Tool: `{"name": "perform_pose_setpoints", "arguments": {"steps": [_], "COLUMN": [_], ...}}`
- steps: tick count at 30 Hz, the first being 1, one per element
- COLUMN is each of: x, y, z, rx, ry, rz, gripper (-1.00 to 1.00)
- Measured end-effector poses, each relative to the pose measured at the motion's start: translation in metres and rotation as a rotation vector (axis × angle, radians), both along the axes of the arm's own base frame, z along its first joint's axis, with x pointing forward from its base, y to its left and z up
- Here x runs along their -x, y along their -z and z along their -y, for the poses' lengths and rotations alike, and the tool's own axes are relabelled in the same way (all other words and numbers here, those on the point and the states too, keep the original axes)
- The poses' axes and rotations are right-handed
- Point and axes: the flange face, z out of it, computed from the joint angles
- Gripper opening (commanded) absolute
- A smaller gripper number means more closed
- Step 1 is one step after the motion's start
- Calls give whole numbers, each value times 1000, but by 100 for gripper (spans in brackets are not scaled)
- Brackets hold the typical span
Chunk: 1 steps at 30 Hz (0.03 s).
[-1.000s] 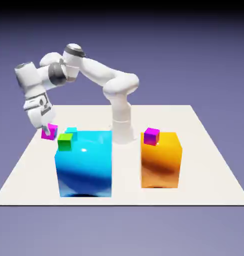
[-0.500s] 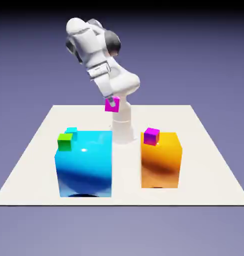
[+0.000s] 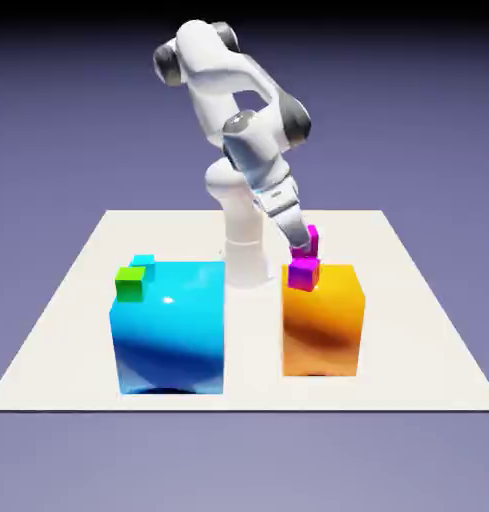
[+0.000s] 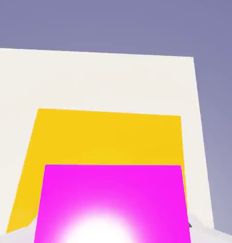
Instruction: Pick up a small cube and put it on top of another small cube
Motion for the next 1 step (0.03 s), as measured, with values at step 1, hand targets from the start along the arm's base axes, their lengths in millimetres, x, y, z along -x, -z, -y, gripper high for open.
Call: {"name": "perform_pose_setpoints", "arguments": {"steps": [1], "x": [0], "y": [0], "z": [0], "rx": [0], "ry": [0], "rz": [0], "gripper": [100]}}
